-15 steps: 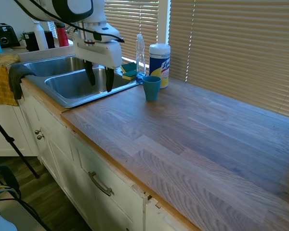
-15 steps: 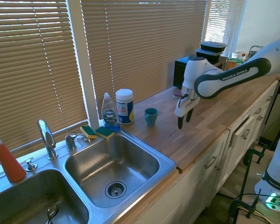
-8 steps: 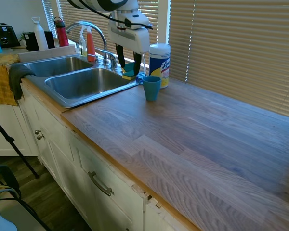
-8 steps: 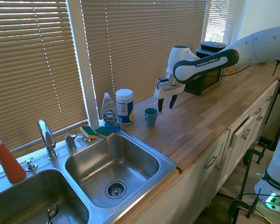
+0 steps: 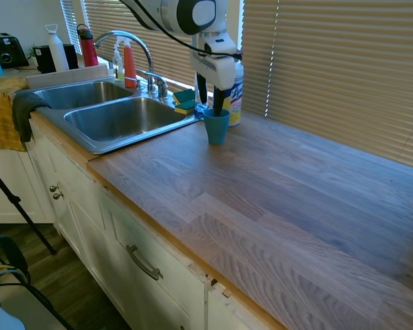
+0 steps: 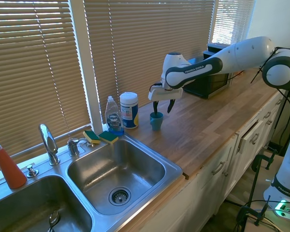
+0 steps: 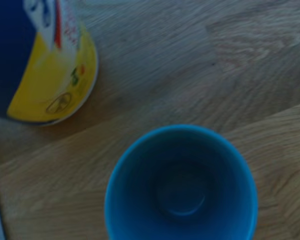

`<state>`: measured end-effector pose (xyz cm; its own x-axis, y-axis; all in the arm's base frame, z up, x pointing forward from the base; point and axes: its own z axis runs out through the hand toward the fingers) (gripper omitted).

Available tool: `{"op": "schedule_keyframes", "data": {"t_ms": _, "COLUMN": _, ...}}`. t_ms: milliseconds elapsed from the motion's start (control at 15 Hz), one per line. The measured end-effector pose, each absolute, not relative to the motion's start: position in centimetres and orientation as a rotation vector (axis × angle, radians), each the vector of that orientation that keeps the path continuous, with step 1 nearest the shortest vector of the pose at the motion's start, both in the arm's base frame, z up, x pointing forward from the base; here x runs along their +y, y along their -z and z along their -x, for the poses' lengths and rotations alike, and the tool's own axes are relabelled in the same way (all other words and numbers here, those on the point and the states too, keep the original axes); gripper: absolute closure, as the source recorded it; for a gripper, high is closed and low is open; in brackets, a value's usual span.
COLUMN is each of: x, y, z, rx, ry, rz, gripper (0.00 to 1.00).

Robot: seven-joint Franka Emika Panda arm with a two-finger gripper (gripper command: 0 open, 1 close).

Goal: Put the mug in the sink

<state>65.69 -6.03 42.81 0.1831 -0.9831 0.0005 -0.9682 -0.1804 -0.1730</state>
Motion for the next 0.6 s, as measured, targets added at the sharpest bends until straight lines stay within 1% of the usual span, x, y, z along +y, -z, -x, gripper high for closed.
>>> {"op": "schedule_keyframes", "data": {"t_ms": 267, "x": -7.1, "y": -40.3, "z": -67.5, "rx": 1.988, "ry": 0.125, "rz": 2.295, "gripper": 0.0}}
{"op": "schedule_keyframes", "data": {"t_ms": 333, "x": -7.1, "y": -39.5, "z": -68.0, "rx": 1.992, "ry": 0.113, "rz": 2.301, "gripper": 1.0}}
{"op": "schedule_keyframes", "data": {"t_ms": 600, "x": -6.9, "y": -37.4, "z": -69.4, "rx": 2.008, "ry": 0.044, "rz": 2.313, "gripper": 1.0}}
